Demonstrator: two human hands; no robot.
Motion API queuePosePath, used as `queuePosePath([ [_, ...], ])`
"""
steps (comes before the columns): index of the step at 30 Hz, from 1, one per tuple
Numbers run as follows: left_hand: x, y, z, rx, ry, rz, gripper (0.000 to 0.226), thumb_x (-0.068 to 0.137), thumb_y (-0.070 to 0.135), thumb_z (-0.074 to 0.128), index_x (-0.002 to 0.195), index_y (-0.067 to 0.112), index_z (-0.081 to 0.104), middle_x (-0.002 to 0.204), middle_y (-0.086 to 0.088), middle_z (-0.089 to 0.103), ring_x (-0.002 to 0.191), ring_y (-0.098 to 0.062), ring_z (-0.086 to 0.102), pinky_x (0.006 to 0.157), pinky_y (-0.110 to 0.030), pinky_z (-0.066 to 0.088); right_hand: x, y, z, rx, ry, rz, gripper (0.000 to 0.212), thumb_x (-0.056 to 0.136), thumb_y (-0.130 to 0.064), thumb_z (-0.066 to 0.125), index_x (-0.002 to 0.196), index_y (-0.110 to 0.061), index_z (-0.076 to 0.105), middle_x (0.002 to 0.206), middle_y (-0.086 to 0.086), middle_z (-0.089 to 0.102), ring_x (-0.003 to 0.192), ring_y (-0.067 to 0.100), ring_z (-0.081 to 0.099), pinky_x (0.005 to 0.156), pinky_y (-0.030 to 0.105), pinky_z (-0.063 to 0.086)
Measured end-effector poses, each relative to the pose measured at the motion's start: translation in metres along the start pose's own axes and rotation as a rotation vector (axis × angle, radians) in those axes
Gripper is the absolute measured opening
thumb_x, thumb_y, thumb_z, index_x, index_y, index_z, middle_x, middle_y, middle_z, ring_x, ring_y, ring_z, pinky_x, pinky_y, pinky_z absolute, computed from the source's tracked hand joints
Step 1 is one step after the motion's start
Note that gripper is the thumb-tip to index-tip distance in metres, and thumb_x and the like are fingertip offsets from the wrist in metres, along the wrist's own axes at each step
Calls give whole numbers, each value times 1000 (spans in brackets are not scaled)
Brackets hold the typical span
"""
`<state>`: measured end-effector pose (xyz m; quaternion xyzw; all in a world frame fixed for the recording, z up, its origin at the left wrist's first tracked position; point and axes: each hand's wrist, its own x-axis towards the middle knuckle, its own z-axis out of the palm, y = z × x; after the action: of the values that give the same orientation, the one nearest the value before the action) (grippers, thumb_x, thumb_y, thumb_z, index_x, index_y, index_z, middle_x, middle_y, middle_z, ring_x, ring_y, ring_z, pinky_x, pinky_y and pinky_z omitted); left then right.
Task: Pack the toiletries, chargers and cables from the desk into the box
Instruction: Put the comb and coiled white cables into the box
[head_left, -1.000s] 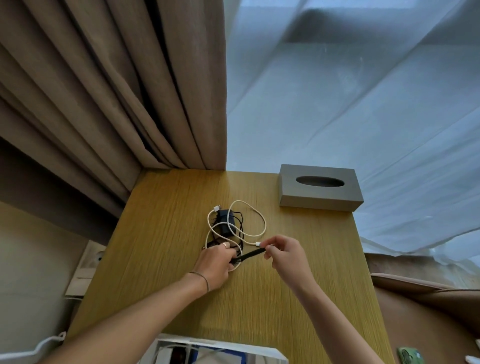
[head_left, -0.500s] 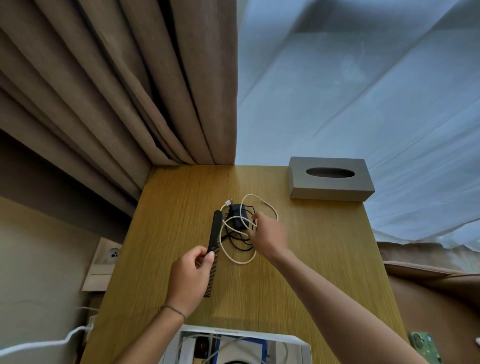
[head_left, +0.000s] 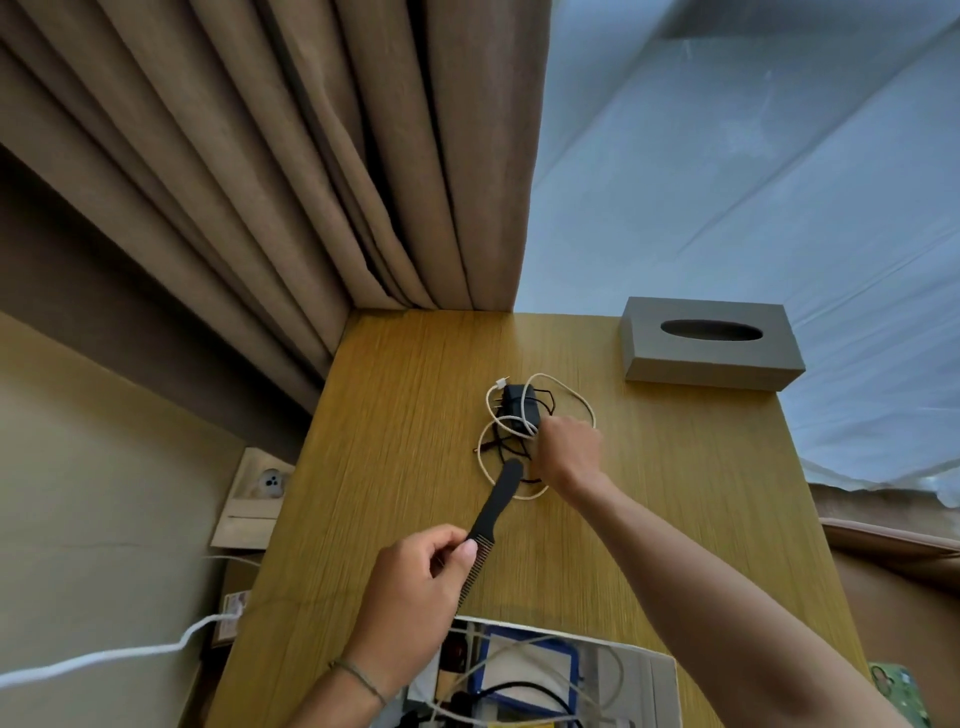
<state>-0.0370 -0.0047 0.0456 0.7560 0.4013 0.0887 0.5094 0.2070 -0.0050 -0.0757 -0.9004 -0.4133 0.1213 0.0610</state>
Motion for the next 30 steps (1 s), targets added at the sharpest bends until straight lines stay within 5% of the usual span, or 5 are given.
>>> queuePosePath([
  [9, -52, -20, -1, 280, -207, 84, 17, 97, 33, 55, 101, 31, 72, 86, 17, 65, 84, -1, 58, 73, -23, 46, -23, 3, -39, 206, 207, 9, 21, 96, -24, 57, 87, -14, 73, 93, 3, 66, 85, 21, 55, 82, 38, 51],
  [18, -73, -58, 28, 528, -404, 134, 27, 88, 50, 60, 114, 41, 63, 108, 18, 63, 102, -1, 57, 85, -18, 42, -72, -2, -103, 742, 258, 33, 16, 100, -26, 60, 93, -19, 73, 75, -4, 72, 69, 22, 67, 69, 49, 58],
  [25, -78, -59, 35, 833, -342, 429, 37, 96, 48, 48, 124, 29, 62, 123, 7, 60, 116, -13, 52, 93, -27, 41, -128, -8, -150, 861, 270, -44, 16, 100, -22, 60, 90, -26, 72, 69, 2, 67, 68, 26, 61, 65, 45, 52],
  [28, -97, -31, 18, 541, -9, 684, 32, 85, 43, 68, 116, 34, 68, 105, 11, 65, 94, -10, 62, 80, -23, 50, -155, -12, -165, 829, 228, -94, 16, 101, -22, 58, 95, -27, 72, 71, 3, 68, 68, 23, 63, 71, 47, 56],
  [30, -102, -2, 3, 275, 211, 834, 39, 91, 42, 61, 129, 33, 58, 119, 9, 59, 106, -8, 55, 90, -21, 43, -173, -15, -171, 802, 187, -123, 18, 101, -19, 57, 95, -27, 72, 71, 6, 68, 64, 22, 63, 69, 47, 57],
])
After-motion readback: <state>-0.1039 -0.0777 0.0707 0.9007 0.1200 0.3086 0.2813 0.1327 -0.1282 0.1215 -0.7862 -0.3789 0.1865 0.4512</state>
